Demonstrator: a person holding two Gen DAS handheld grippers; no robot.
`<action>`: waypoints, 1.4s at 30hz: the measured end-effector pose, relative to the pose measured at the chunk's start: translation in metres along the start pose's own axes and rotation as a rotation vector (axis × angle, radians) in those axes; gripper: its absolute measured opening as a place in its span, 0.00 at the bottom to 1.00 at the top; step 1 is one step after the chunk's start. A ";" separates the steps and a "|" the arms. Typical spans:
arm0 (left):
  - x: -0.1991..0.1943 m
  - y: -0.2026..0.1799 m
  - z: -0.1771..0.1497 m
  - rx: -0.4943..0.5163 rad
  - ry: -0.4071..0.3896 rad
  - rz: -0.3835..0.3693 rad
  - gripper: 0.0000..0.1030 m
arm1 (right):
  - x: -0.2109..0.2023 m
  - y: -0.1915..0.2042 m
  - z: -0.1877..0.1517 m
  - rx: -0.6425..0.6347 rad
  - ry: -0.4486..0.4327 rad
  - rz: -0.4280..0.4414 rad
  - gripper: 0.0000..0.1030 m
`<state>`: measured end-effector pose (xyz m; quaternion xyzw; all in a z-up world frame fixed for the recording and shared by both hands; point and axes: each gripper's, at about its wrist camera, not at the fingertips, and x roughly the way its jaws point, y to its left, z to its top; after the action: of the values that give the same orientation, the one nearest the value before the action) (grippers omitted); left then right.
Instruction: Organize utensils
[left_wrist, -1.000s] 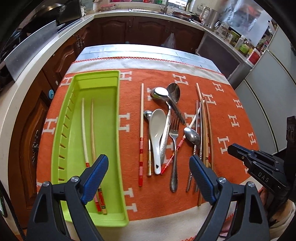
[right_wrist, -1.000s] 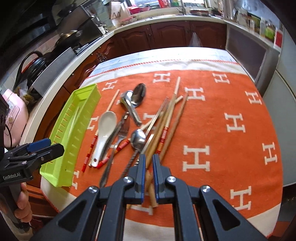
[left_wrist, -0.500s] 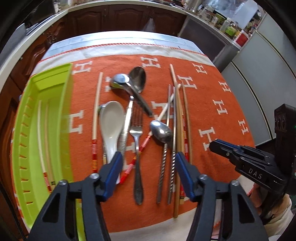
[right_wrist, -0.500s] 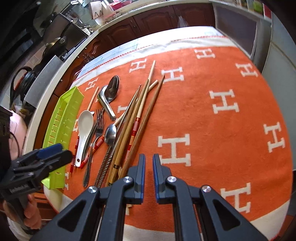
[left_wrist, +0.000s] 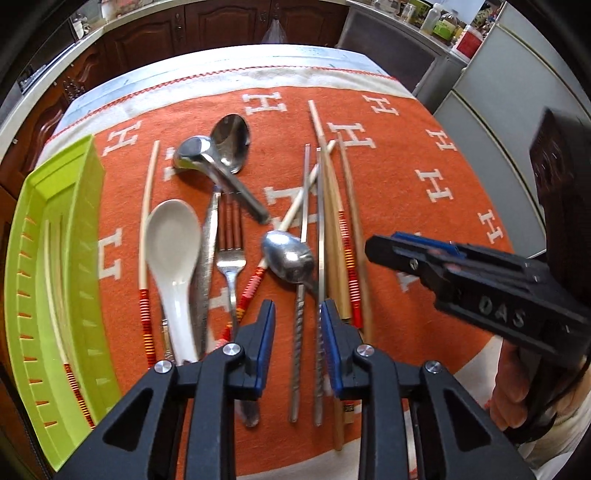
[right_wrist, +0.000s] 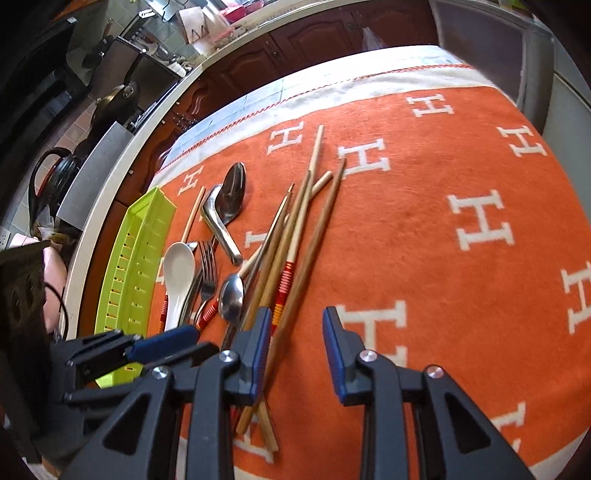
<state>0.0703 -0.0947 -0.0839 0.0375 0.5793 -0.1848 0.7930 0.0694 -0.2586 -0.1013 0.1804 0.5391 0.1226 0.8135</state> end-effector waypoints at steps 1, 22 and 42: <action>0.000 0.002 0.000 -0.004 0.002 0.005 0.23 | 0.004 0.000 0.002 0.003 0.007 -0.005 0.28; 0.000 0.006 -0.004 -0.030 0.010 -0.050 0.13 | 0.017 0.009 0.010 -0.043 0.021 -0.199 0.06; 0.019 -0.018 -0.001 0.012 0.050 -0.082 0.07 | -0.017 -0.027 -0.019 0.057 -0.018 -0.071 0.06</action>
<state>0.0686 -0.1160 -0.0993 0.0228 0.5987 -0.2196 0.7699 0.0453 -0.2871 -0.1056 0.1854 0.5412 0.0764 0.8166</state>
